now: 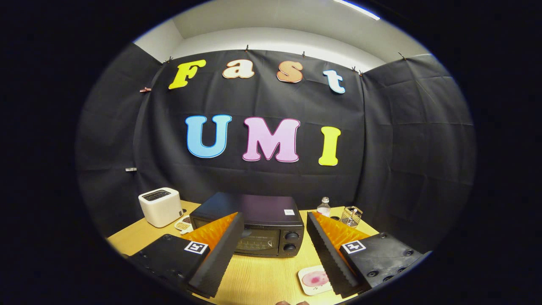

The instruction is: Open the toaster oven, put the food inside, and close the toaster oven door.

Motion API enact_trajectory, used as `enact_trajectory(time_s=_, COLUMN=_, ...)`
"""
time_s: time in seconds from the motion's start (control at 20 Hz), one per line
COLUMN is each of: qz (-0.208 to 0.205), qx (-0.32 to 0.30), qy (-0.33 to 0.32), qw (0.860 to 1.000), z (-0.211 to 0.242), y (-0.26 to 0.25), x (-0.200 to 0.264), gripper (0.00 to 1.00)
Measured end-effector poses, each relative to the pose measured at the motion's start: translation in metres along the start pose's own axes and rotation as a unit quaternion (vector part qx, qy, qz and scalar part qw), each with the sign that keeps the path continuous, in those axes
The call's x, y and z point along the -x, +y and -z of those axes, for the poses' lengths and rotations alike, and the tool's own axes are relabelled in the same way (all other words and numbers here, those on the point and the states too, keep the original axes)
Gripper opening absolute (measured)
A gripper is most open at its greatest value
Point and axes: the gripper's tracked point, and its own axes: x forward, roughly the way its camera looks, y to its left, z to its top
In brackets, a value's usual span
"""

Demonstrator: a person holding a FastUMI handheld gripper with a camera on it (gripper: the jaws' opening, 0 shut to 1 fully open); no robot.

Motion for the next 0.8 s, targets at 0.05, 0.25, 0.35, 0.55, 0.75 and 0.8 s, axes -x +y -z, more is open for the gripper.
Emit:
enact_trajectory(time_s=0.05, qz=0.002, qx=-0.003, qy=0.004, qw=1.0, z=0.003, y=-0.001, x=-0.001, gripper=0.98)
enact_trajectory(time_s=0.25, qz=-0.005, qx=-0.007, qy=0.014, qw=1.0, z=0.011, y=0.008, x=-0.01, gripper=0.98)
enact_trajectory(time_s=0.35, qz=-0.012, qx=-0.007, qy=0.016, qw=1.0, z=0.013, y=0.017, x=-0.016, gripper=0.98)
enact_trajectory(time_s=0.55, qz=-0.032, qx=-0.008, qy=0.018, qw=0.999, z=0.015, y=0.042, x=-0.031, gripper=0.98)
enact_trajectory(time_s=0.75, qz=-0.039, qx=-0.007, qy=0.012, qw=0.999, z=0.015, y=0.06, x=-0.05, gripper=0.98)
enact_trajectory(time_s=0.8, qz=-0.041, qx=-0.011, qy=0.016, qw=0.999, z=0.018, y=0.066, x=-0.056, gripper=0.98)
